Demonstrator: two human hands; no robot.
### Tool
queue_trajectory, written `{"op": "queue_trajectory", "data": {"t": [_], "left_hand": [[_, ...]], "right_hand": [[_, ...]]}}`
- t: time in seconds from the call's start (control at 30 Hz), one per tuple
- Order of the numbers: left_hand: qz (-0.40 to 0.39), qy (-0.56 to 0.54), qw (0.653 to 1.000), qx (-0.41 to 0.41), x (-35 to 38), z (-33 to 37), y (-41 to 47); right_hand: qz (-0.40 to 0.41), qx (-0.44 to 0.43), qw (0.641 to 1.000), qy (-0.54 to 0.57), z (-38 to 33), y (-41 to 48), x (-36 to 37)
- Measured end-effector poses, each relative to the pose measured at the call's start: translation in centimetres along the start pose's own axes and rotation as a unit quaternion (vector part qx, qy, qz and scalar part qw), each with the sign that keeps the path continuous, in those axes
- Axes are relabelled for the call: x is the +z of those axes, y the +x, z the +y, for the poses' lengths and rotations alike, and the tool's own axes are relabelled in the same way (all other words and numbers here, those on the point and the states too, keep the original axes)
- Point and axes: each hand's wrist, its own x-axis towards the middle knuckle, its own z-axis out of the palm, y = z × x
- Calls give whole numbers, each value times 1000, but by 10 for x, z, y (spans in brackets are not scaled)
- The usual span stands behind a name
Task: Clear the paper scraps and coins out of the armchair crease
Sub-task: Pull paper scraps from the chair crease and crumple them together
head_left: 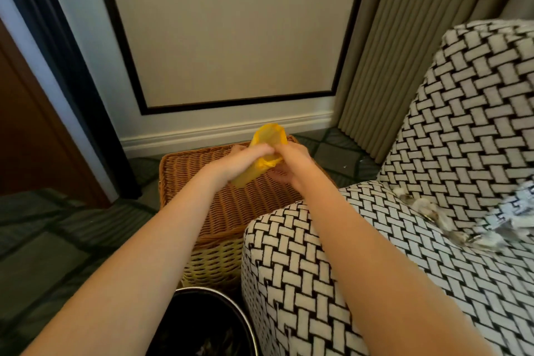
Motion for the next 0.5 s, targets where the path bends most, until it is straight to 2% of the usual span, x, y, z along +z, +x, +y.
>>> {"op": "queue_trajectory", "data": {"t": [0.1, 0.27, 0.43, 0.5], "left_hand": [[-28, -22, 999, 5, 10, 24, -19], [17, 110, 985, 130, 39, 71, -45], [-75, 191, 955, 214, 81, 106, -70], [-119, 195, 943, 241, 99, 116, -81]], "right_hand": [[19, -14, 999, 31, -7, -20, -17], [19, -30, 999, 6, -22, -48, -60], [2, -19, 994, -110, -26, -88, -114], [-38, -17, 988, -148, -23, -108, -140]]}}
